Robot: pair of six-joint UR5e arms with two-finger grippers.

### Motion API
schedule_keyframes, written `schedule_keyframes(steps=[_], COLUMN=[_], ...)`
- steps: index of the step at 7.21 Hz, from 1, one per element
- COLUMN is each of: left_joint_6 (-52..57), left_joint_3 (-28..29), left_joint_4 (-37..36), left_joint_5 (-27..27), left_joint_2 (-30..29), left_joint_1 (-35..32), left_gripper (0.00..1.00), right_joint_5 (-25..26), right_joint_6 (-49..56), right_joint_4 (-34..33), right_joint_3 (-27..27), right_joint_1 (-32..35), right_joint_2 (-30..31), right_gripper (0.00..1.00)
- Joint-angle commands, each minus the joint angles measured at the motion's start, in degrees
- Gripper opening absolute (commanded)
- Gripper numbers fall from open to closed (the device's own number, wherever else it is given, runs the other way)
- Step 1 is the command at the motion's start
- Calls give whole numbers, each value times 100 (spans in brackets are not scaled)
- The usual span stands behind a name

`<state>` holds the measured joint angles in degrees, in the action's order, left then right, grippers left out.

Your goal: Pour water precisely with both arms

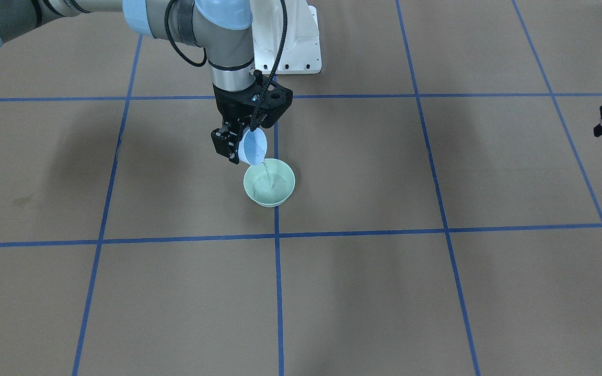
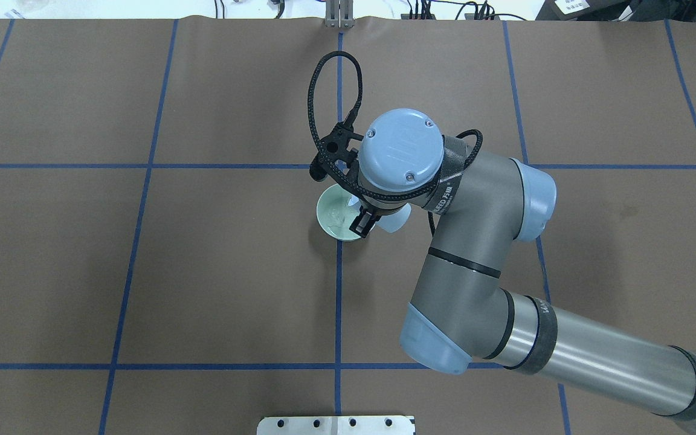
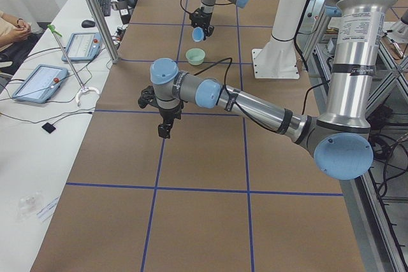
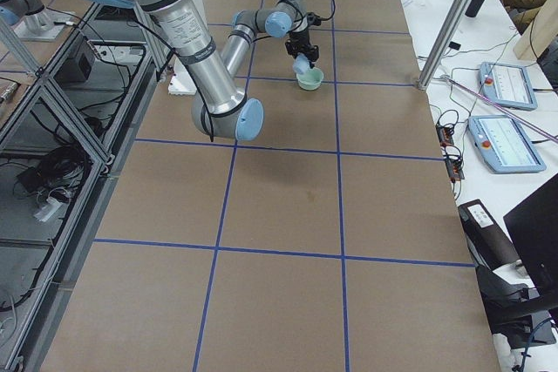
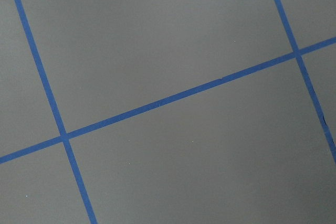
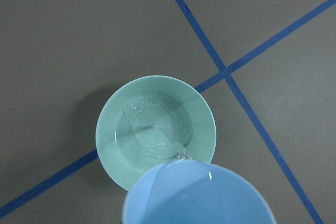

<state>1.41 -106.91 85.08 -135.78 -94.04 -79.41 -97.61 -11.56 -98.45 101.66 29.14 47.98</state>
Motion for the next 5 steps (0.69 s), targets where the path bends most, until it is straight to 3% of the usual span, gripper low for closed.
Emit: schedule_keyframes(steps=[1,3,5], left_joint_6=[0,0,0], left_joint_3=[-5,-14,-14], left_joint_4=[0,0,9], left_joint_5=[-1,-1,-1], left_joint_2=[-9,-9,-9], left_joint_1=[-4,5,5], left_gripper=[100,100,100], right_joint_5=[-3,32,67], right_joint_6=[22,5,-83], right_joint_4=[2,202,1428], right_joint_3=[11,187,170], right_joint_1=[4,13,30], right_joint_2=[-8,36,482], right_gripper=[0,0,0])
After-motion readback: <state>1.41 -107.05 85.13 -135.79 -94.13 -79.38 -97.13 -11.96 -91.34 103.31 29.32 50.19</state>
